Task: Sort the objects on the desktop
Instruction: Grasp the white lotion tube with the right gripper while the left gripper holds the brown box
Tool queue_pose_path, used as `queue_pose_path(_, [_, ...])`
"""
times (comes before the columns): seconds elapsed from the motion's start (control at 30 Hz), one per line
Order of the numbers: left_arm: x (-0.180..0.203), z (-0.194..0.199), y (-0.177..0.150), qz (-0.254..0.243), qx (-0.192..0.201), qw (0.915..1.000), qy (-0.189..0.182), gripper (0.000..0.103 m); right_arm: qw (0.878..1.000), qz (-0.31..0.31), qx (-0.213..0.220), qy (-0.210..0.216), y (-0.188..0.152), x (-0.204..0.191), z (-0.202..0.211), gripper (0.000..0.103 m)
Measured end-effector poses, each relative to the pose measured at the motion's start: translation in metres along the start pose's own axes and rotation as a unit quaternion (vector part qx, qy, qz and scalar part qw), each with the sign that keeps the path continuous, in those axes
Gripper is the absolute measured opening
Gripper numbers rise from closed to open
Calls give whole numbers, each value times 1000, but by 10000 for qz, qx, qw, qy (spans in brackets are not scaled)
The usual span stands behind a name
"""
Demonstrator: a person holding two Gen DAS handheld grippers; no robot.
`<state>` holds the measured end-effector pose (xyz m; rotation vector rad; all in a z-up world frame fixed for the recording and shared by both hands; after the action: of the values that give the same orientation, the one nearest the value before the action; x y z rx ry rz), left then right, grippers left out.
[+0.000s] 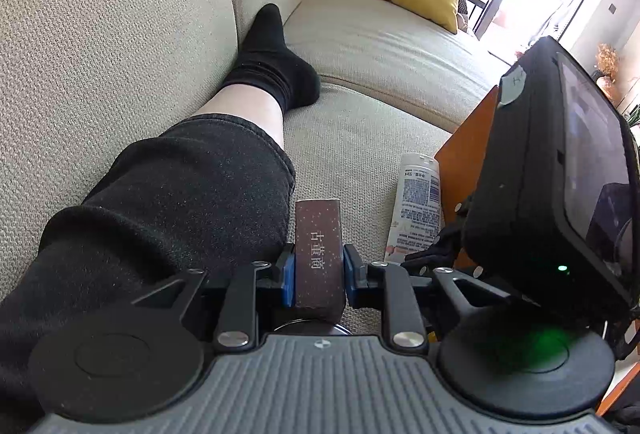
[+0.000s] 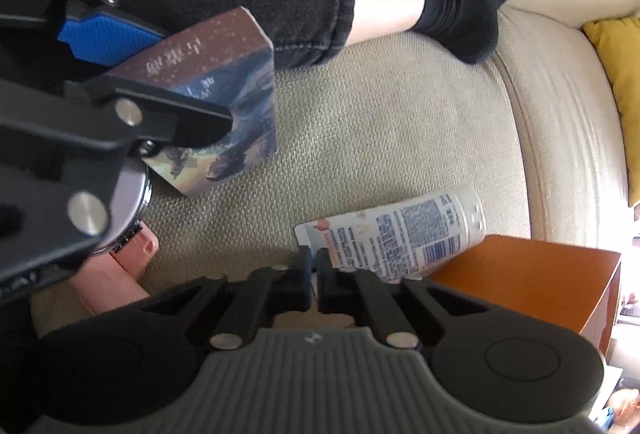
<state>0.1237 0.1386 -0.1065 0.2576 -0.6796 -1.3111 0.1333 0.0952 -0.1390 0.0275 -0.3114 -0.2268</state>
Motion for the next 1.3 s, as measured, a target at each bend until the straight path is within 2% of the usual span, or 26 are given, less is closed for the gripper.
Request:
queue_pose_path(0.17, [-1, -3, 0, -13, 15, 10000, 8, 27, 9997, -150, 150, 132, -3, 13, 12, 0])
queue_pose_path(0.3, [0, -2, -1, -18, 35, 10000, 0, 27, 9926, -1049, -18, 605, -1, 44, 11, 6])
queue_pose_path(0.4, [-1, 0, 0, -14, 54, 10000, -26, 27, 9849, -1551, -102, 764, 1, 62, 6, 27])
queue_pose_path(0.5, [-1, 3, -1, -15, 66, 10000, -38, 27, 9812, -1728, -139, 842, 2, 67, 3, 30])
queue_pose_path(0.67, [-1, 4, -1, -1, 80, 9999, -64, 27, 9561, -2717, -244, 1071, 8, 76, -3, 46])
queue_pose_path(0.73, [-1, 4, -2, 2, 86, 9999, -71, 27, 9502, -2935, -331, 997, 14, 74, -10, 48])
queue_pose_path(0.87, [-1, 3, -2, 2, 89, 9999, -72, 27, 9480, -3035, -398, 877, 14, 67, -13, 51])
queue_pose_path(0.93, [-1, 3, -2, -2, 88, 9999, -66, 27, 9462, -3110, -365, 815, 16, 65, -14, 57])
queue_pose_path(1.07, [0, 3, -1, 4, 91, 9999, -74, 27, 9457, -3236, -235, 188, 16, 55, -9, 58])
queue_pose_path(1.17, [1, 1, 0, 5, 91, 9999, -75, 27, 9430, -3323, -176, -79, 12, 56, -10, 56])
queue_pose_path(1.3, [0, 0, 0, 21, 97, 9999, -97, 27, 9504, -3053, -273, -532, 20, 49, 1, 58])
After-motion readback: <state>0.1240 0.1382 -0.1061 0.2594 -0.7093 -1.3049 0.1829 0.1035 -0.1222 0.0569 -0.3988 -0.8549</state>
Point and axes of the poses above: each gripper's, at about its wrist camera, not at the fingertips, and z roughly against the way its jaws point, x to its right, y to its top, the point moved 5 cm from there along -z, roughly the way its jaws point, and after that the axes turned 6 degrees about z, right-handed, at the moved point
